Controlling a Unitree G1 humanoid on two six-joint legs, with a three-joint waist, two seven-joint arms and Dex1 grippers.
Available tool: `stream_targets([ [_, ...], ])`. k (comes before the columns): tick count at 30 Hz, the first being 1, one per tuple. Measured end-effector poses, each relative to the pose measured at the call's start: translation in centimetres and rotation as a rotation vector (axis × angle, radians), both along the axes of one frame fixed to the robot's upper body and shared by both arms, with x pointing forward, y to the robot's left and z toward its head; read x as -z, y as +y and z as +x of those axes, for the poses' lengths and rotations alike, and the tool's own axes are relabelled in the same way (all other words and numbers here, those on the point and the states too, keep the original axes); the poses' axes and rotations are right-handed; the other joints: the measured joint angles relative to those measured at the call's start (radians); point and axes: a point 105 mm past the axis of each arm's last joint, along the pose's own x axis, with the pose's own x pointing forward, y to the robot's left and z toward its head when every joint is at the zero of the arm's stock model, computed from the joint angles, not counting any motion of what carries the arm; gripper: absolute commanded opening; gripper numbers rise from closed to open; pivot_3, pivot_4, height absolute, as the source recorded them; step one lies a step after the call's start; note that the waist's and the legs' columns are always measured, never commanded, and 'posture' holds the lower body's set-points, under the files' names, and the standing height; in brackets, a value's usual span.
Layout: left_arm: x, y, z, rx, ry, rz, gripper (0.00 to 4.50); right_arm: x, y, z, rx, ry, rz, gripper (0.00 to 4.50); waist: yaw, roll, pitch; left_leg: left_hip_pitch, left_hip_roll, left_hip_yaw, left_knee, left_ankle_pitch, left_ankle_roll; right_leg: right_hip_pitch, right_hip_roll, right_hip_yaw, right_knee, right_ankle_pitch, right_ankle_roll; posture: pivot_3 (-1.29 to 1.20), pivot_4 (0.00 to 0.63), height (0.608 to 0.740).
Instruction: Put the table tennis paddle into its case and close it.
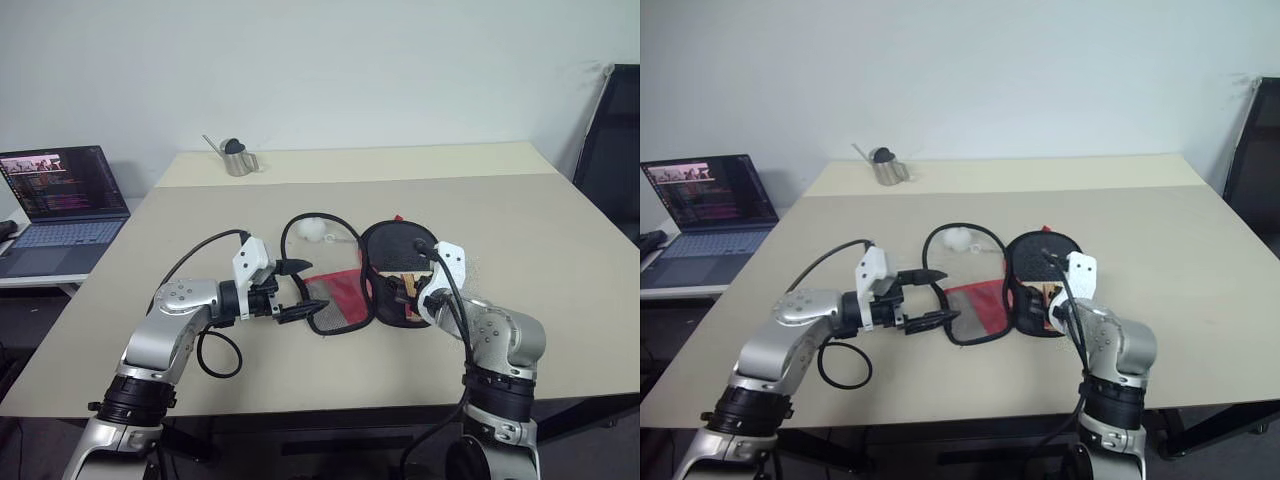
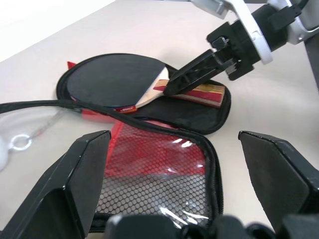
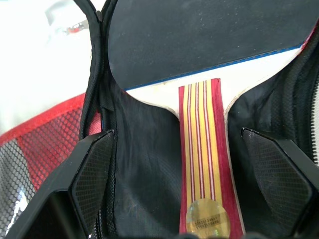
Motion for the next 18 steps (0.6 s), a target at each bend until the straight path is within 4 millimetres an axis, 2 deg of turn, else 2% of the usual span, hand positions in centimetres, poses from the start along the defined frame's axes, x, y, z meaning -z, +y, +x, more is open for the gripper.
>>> stream_targets([
  [2, 0.0, 0.3, 0.1, -0.019, -0.002, -0.004, 4.5, -0.6, 0.1, -0.1, -0.02, -0.019, 0.024, 4.47, 0.0, 0.0, 0.0, 0.0, 0.0, 0.0, 0.0, 0.0, 0.0, 0.0, 0.0, 0.0, 0.0, 0.0, 0.0, 0.0, 0.15, 0.74],
  [4, 0.2, 1.0, 0.5, -0.064, -0.002, -0.011, 4.5, -2.4, 0.8, -0.2, -0.101, -0.09, 0.026, 4.47, -0.002, 0.0, 0.0, 0.0, 0.0, 0.002, 0.0, 0.0, 0.001, -0.001, 0.001, 0.002, 0.0, 0.0, 0.0, 0.0, 0.15, 0.74],
  [7, 0.4, 2.4, 1.3, -0.155, -0.005, -0.023, 4.5, -6.2, 0.2, -0.9, -0.266, -0.289, -0.131, 4.47, 0.001, 0.0, 0.0, 0.0, 0.0, 0.002, 0.0, -0.001, 0.001, -0.001, 0.001, 0.001, -0.001, 0.0, 0.001, 0.0, 0.15, 0.74],
  [9, 0.6, 3.7, 1.7, -0.226, -0.001, -0.039, 4.5, -7.9, -0.7, -1.6, -0.353, -0.396, -0.206, 4.47, 0.004, 0.0, 0.0, 0.0, 0.0, 0.001, 0.0, -0.001, 0.001, 0.001, 0.0, 0.0, -0.003, 0.0, 0.001, 0.0, 0.15, 0.74],
  [12, 1.2, 5.1, 2.3, -0.309, 0.018, -0.057, 4.5, -9.0, -1.7, -2.4, -0.45, -0.481, -0.258, 4.47, 0.007, -0.001, 0.001, -0.001, 0.001, 0.001, 0.0, -0.001, 0.001, 0.001, 0.0, 0.0, -0.004, 0.0, 0.001, 0.0, 0.15, 0.74],
  [18, 4.1, 7.9, 4.0, -0.47, 0.071, -0.006, 4.5, -9.8, -1.5, -5.0, -0.693, -0.55, -0.269, 4.47, 0.008, -0.002, 0.001, -0.001, 0.001, 0.002, 0.0, -0.001, 0.001, 0.001, 0.0, -0.001, -0.004, 0.0, 0.001, 0.0, 0.15, 0.74],
])
